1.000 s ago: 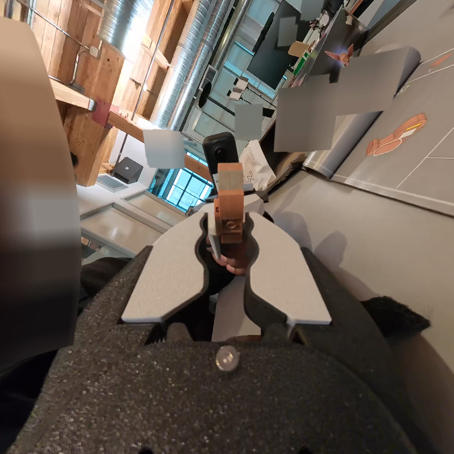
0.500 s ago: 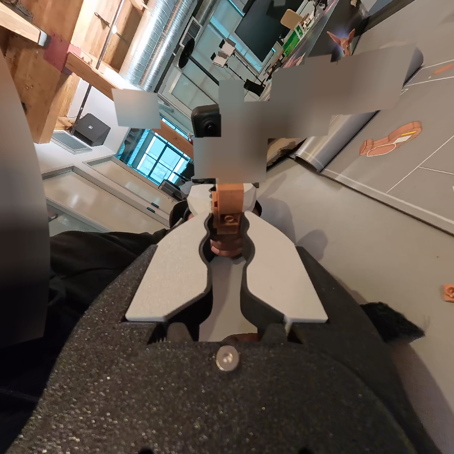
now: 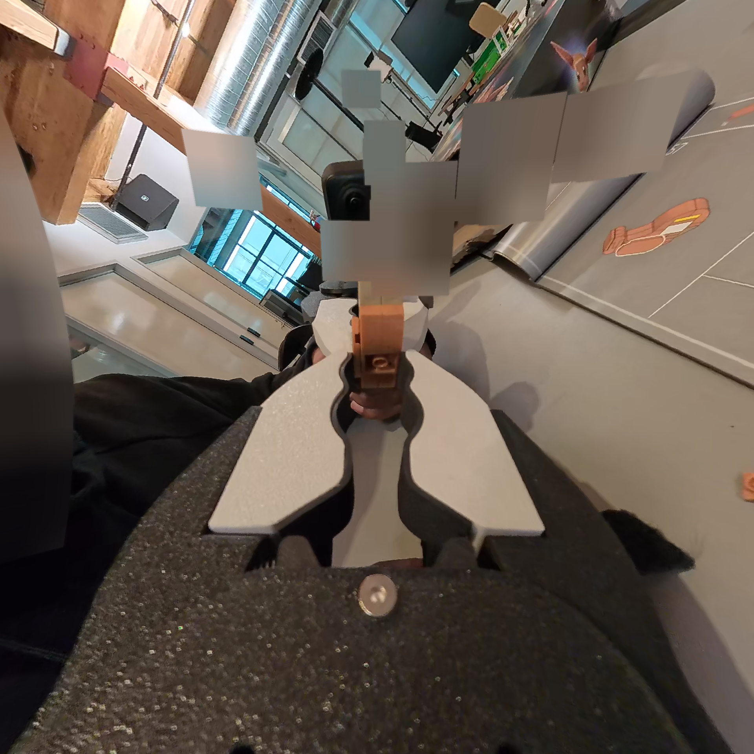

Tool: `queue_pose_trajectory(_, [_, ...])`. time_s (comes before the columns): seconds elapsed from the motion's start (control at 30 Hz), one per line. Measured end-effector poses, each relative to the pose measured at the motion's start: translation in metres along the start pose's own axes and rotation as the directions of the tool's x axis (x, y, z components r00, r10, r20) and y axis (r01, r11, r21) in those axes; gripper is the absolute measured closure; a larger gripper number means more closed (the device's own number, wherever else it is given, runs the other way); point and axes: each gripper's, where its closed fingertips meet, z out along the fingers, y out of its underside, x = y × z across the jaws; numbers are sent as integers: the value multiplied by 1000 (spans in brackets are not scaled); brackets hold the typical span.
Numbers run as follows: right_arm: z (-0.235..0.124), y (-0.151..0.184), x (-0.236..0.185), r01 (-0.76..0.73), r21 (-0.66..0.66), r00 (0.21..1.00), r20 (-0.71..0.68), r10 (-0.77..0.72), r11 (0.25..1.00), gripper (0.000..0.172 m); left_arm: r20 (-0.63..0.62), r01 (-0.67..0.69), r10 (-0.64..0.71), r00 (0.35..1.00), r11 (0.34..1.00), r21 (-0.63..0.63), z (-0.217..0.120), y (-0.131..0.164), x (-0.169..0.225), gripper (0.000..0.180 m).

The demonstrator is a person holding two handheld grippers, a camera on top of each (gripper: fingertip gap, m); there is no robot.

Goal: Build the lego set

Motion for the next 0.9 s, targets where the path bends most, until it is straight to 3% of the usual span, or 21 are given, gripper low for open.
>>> queue_pose_trajectory(0.2, [-2,-6,0,16,35,1000,-7,-16,999,142,3,-13,13,1000,1000,-27,0,3,0,164])
queue_pose_trajectory(0.27, [-4,-7,0,29,38,1000,-12,-28,999,151,2,-24,24,1000,999,-38,1,5,1,164])
queue_pose_trajectory(0.9, [-3,-5,0,-3,25,1000,13,3,1000,151,4,-29,29,1000,998,-61,1,8,0,164])
